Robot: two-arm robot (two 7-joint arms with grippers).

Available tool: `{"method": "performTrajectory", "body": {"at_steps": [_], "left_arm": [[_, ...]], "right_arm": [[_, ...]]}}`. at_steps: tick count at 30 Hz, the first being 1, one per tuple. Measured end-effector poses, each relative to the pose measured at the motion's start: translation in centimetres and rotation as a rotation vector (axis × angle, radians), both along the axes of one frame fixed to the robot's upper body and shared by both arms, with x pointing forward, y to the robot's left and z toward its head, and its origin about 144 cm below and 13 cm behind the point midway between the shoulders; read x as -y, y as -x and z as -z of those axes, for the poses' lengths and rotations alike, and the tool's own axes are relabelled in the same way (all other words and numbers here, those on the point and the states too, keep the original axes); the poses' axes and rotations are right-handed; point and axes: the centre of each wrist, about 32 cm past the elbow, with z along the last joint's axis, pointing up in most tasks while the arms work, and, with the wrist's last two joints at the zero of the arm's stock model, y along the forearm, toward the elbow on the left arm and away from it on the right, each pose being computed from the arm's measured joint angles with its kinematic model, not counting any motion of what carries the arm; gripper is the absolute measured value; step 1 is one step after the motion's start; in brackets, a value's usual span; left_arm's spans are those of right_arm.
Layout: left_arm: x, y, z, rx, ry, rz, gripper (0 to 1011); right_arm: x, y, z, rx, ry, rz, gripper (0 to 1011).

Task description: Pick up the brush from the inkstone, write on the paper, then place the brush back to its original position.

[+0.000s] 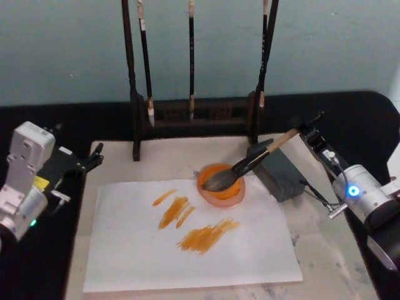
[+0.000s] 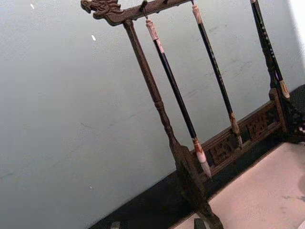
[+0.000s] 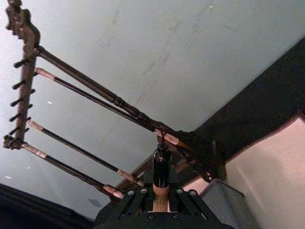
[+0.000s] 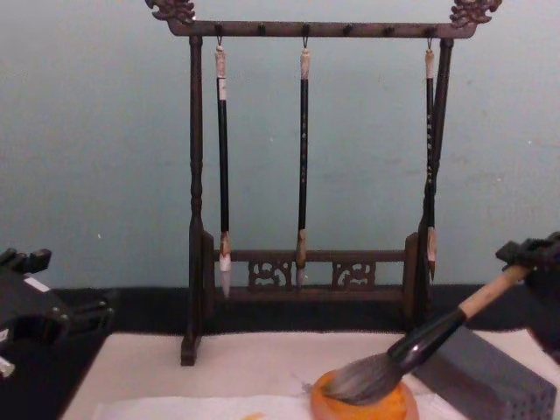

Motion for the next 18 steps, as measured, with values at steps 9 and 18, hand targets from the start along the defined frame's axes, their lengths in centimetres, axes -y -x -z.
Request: {"method": "performTrajectory", "body": {"at_steps": [9, 18], "left_arm": [[0.0, 0.0, 0.0, 0.000, 0.000, 0.000, 1001], [0.0, 0.0, 0.0, 0.000, 0.000, 0.000, 1001]], "right_arm": [[-0.2, -1.1, 0.4, -0.020, 0.024, 0.005, 176], [0.0, -2.0, 0.7, -0.034, 0.035, 0.021, 175]]}}
